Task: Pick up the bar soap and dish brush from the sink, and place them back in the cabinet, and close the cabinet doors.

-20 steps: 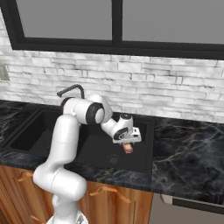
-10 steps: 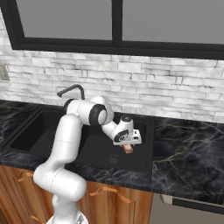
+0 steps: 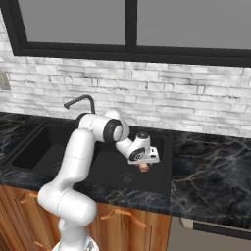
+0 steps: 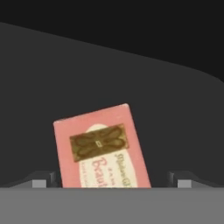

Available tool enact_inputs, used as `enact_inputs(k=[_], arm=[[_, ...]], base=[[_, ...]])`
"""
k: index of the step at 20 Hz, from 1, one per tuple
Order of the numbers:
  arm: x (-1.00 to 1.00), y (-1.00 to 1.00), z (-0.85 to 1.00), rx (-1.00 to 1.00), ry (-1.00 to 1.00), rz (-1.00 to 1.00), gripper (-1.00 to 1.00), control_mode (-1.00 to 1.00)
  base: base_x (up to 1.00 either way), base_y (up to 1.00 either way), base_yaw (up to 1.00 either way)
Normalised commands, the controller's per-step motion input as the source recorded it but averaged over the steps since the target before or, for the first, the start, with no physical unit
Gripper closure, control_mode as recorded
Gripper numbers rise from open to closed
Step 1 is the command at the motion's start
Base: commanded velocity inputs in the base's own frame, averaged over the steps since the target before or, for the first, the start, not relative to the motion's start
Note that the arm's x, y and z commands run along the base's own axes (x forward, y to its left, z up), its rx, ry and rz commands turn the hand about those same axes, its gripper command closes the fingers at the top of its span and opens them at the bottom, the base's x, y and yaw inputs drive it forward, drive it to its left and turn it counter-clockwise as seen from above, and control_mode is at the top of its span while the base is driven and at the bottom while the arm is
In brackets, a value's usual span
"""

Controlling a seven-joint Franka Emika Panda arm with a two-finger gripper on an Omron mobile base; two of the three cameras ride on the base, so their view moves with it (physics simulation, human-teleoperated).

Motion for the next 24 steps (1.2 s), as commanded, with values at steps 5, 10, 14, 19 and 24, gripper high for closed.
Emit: enact_inputs(k=[5,10,14,19,24], arm=[[0.14,-0.01,-0.18,0.00,0.00,0.00,-1.00,-1.00],[0.15,0.00,-0.17,0.00,0.00,0.00,-1.00,-1.00],[0.10,0.00,-0.18,0.00,0.00,0.00,-1.00,-1.00],[0.00,0.00,-0.15,0.00,0.00,0.00,1.00,-1.00],[0.00,0.00,0.00,0.00,0.00,0.00,1.00,-1.00]], base=[[0.00,0.00,0.00],[0.00,0.00,0.00],[0.00,0.00,0.00],[0.00,0.00,0.00],[0.00,0.00,0.00]])
